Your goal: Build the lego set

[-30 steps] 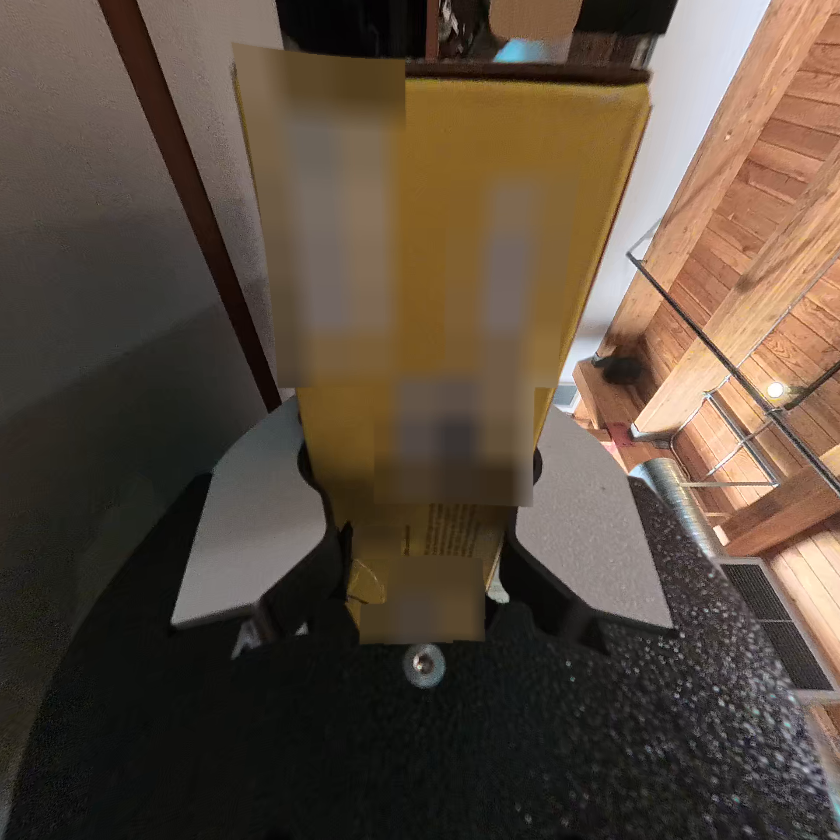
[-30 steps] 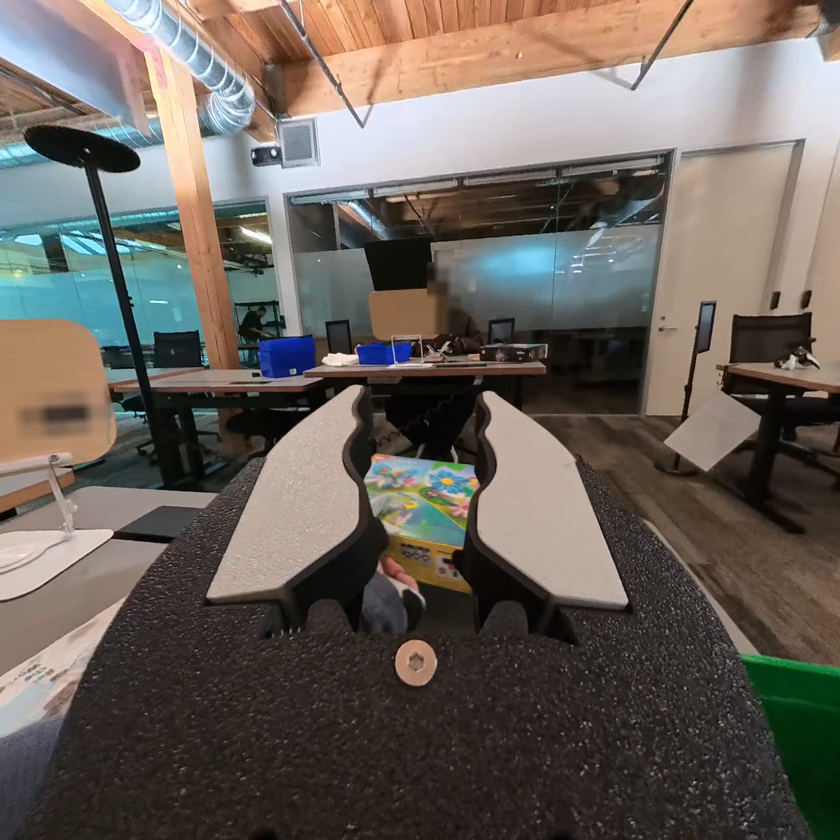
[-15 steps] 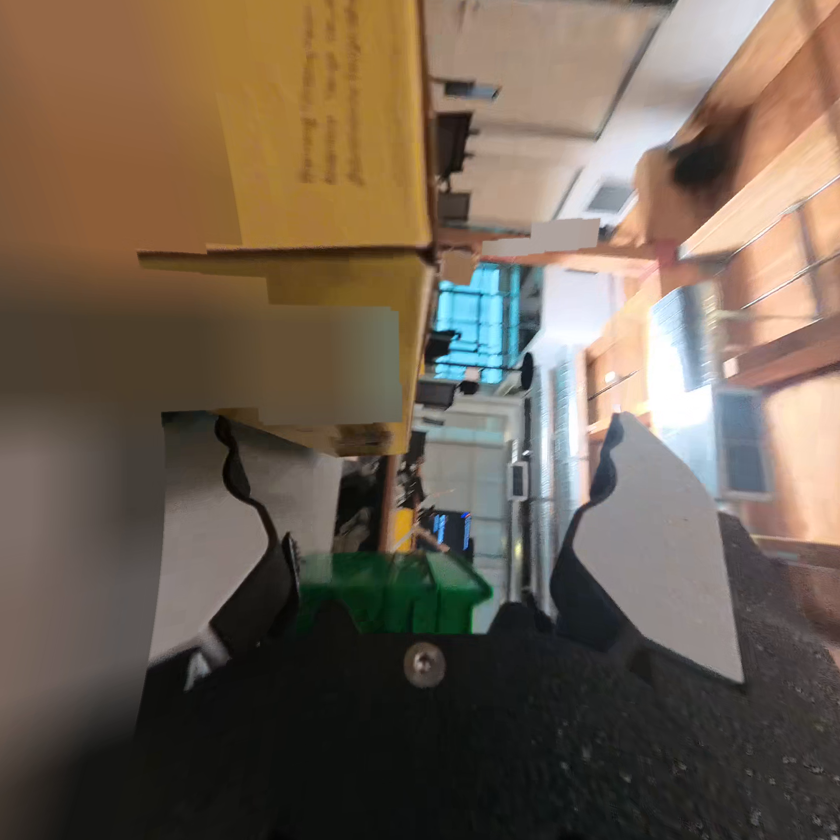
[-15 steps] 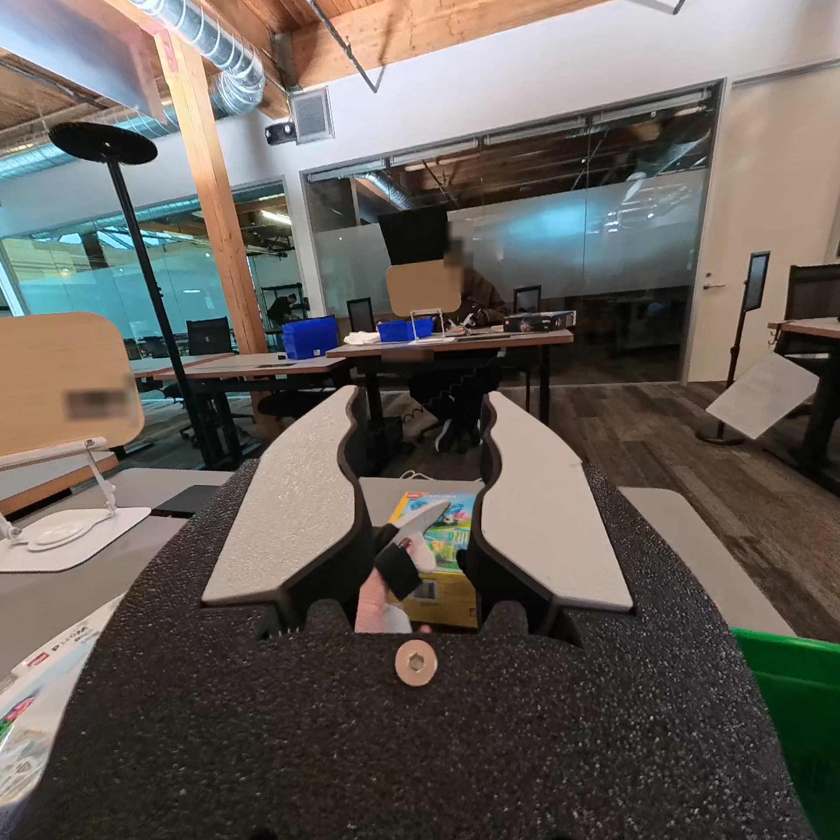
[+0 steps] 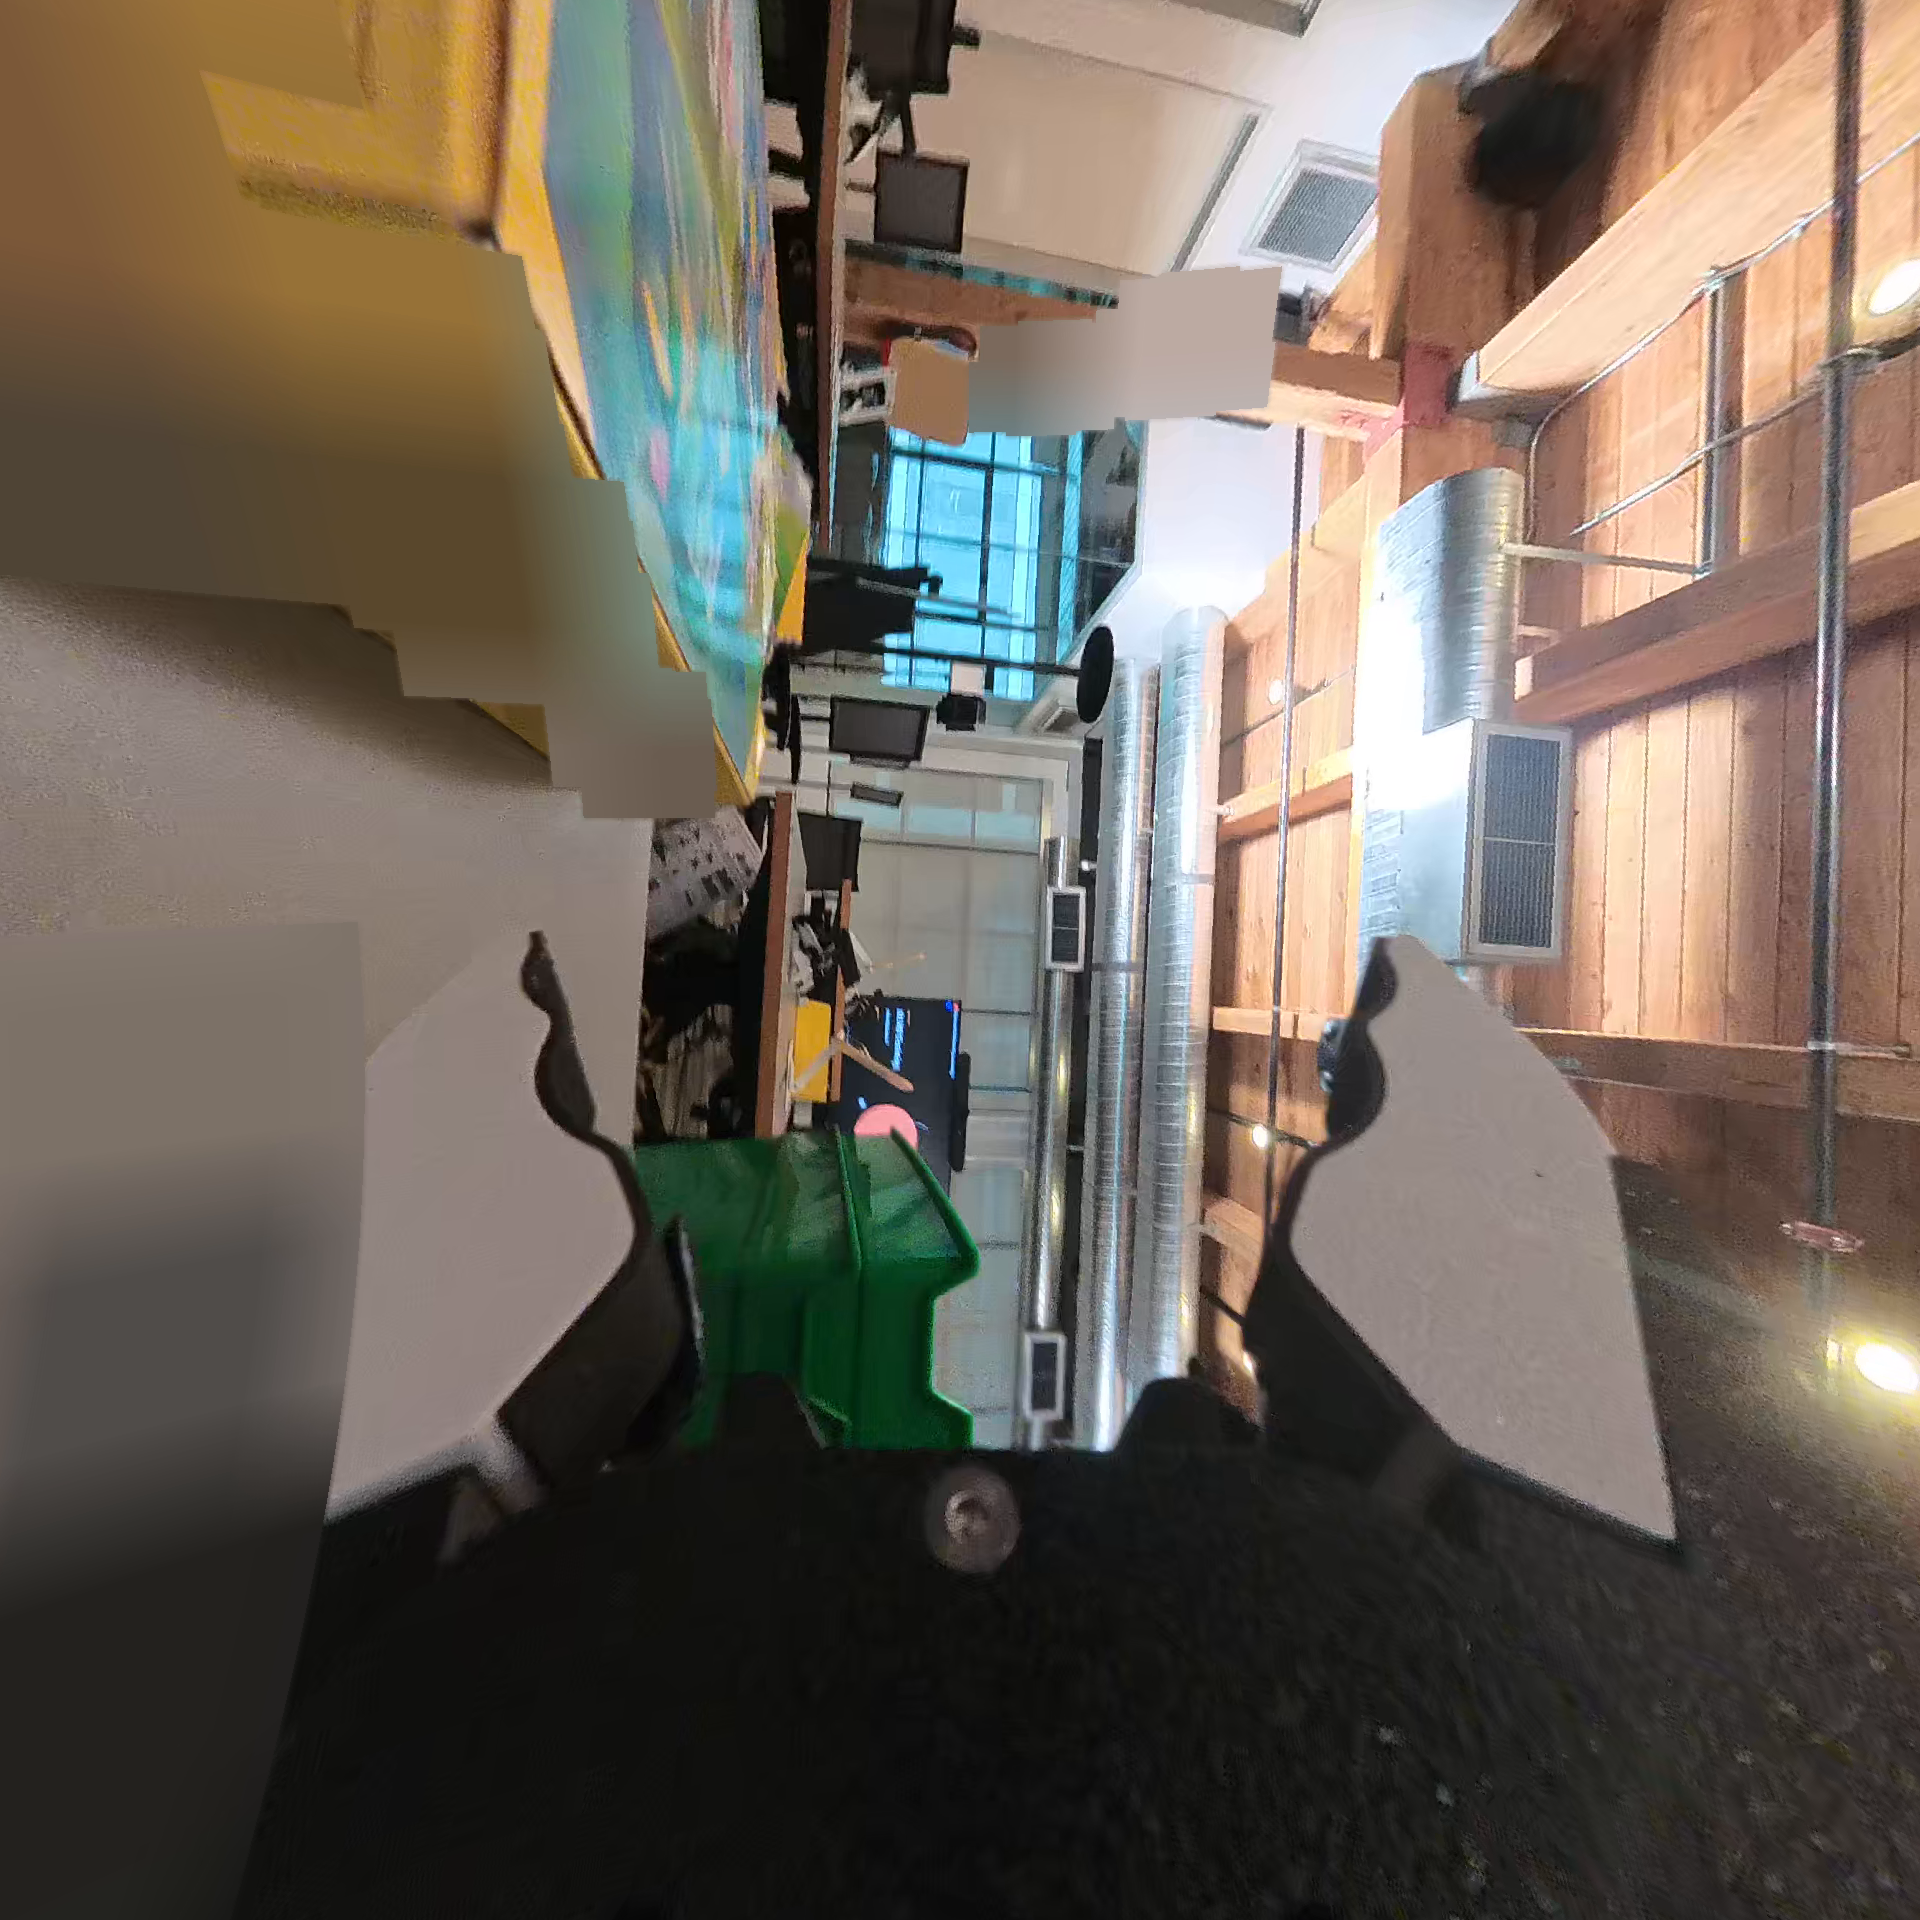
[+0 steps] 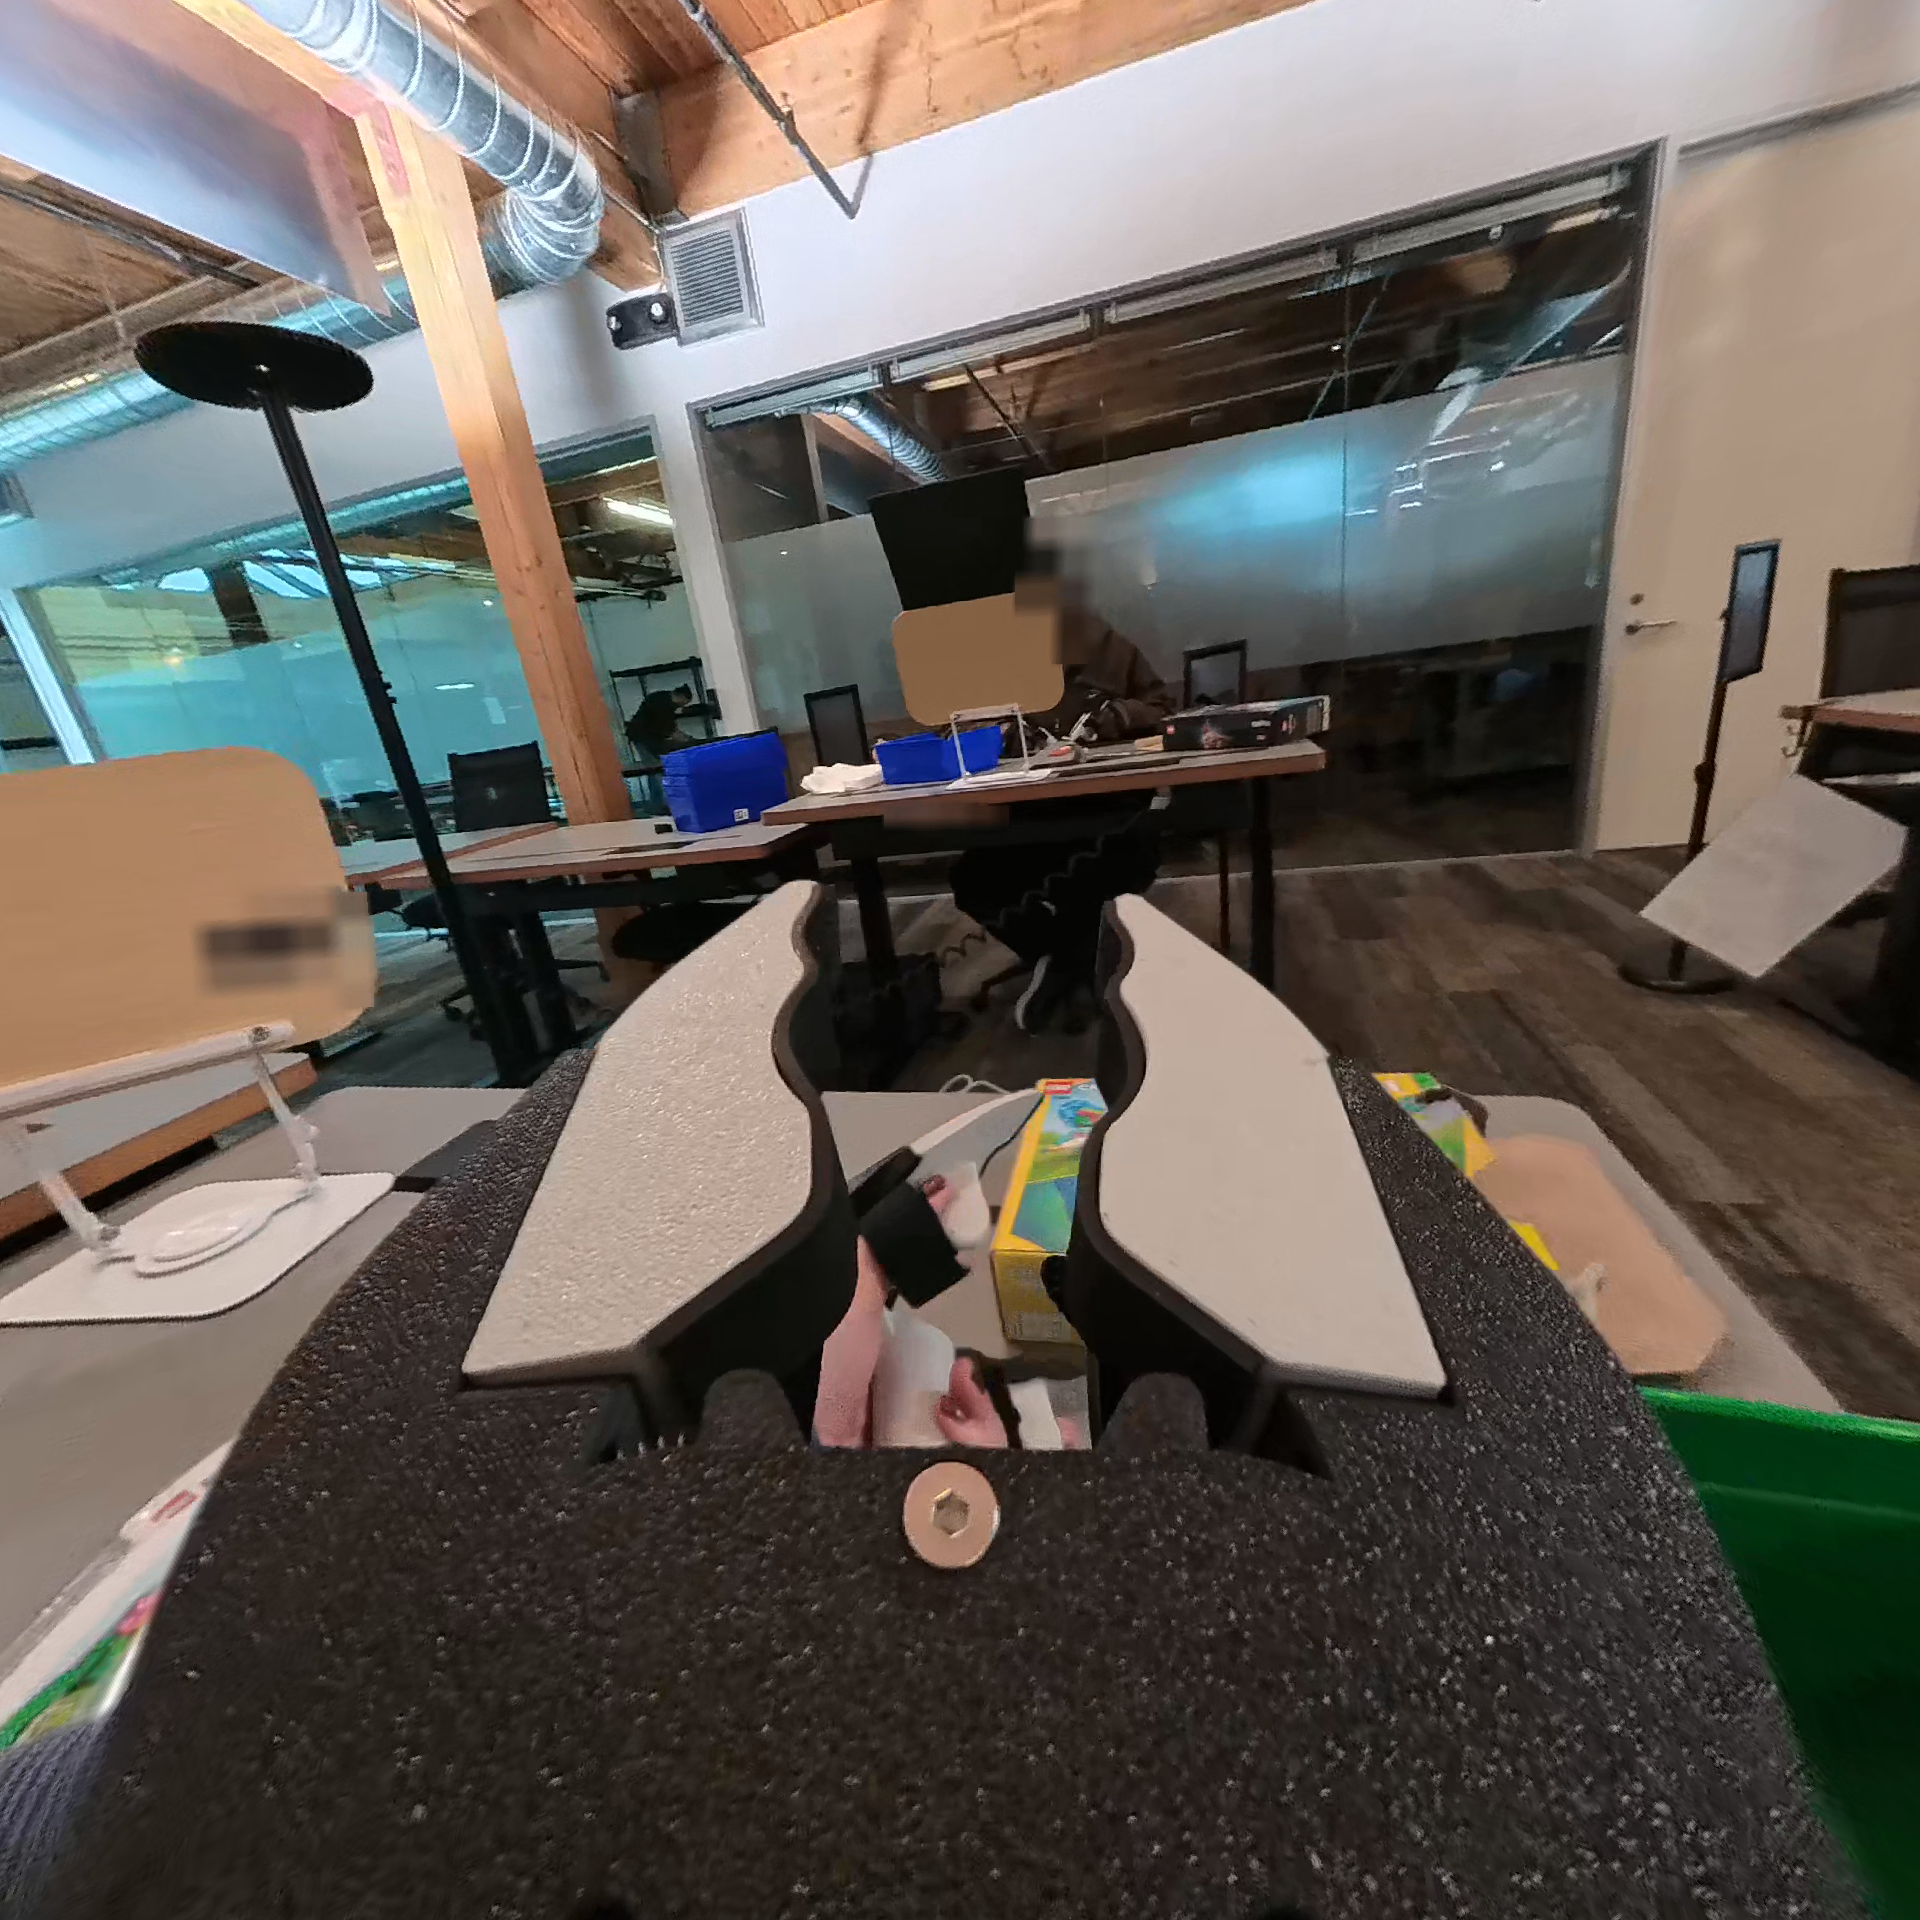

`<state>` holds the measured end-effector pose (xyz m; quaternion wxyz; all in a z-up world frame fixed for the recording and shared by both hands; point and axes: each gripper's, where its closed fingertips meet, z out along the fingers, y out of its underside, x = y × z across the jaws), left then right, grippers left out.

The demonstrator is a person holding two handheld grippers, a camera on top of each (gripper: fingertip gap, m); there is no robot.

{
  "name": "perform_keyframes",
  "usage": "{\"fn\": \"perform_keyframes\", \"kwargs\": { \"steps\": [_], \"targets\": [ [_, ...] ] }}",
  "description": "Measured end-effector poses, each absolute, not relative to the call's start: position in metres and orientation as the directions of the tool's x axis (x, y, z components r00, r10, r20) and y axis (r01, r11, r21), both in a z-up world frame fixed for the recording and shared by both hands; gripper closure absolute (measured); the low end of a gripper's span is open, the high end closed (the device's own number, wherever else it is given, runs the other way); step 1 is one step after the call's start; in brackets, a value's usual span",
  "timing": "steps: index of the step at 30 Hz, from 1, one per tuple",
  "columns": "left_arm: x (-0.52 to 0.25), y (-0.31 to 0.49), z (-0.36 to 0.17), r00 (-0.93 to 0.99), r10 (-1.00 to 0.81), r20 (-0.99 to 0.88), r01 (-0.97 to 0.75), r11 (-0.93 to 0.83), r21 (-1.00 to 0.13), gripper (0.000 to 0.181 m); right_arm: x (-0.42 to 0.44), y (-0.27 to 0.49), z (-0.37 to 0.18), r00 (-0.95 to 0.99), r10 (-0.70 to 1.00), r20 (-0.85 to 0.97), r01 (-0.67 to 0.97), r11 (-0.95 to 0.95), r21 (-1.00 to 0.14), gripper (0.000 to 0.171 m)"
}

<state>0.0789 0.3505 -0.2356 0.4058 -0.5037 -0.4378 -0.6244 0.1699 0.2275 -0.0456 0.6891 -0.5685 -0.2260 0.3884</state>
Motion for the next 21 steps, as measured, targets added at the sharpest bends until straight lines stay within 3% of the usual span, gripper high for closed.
{"fn": "perform_keyframes", "kwargs": {
  "steps": [3,6,8,10,13,16,18,21],
  "targets": [
    [0.053,0.358,-0.24,-0.093,-0.081,0.992,0.973,-0.22,0.073,0.054,0.163,0.225,-0.046,0.572,0.808,-0.142,-0.288,0.036,-0.957,0.124],
    [0.054,0.377,-0.251,-0.046,-0.061,0.997,0.961,-0.275,0.028,0.048,0.155,0.221,-0.045,0.572,0.814,-0.101,-0.254,0.058,-0.965,0.124],
    [0.064,0.377,-0.244,-0.069,-0.107,0.992,0.941,-0.337,0.029,0.048,0.154,0.219,-0.043,0.58,0.812,-0.073,-0.241,0.086,-0.967,0.125],
    [0.07,0.359,-0.214,-0.054,-0.227,0.972,0.923,-0.382,-0.038,0.053,0.151,0.217,-0.04,0.565,0.823,-0.059,-0.247,0.1,-0.964,0.124],
    [0.063,0.3,-0.156,0.115,-0.434,0.893,0.857,-0.411,-0.311,0.06,0.141,0.208,-0.035,0.519,0.854,-0.041,-0.267,0.117,-0.956,0.124],
    [0.01,0.215,-0.119,0.461,-0.536,0.707,0.727,-0.229,-0.647,0.074,0.118,0.194,-0.034,0.468,0.884,0.006,-0.246,0.137,-0.959,0.124],
    [-0.047,0.157,-0.115,0.728,-0.443,0.524,0.559,-0.059,-0.827,0.086,0.096,0.182,-0.037,0.432,0.9,0.054,-0.212,0.16,-0.964,0.124],
    [-0.159,0.067,-0.134,0.976,-0.059,0.21,0.215,0.083,-0.973,0.1,0.052,0.166,-0.055,0.384,0.912,0.144,-0.123,0.205,-0.971,0.123]
  ]
}}
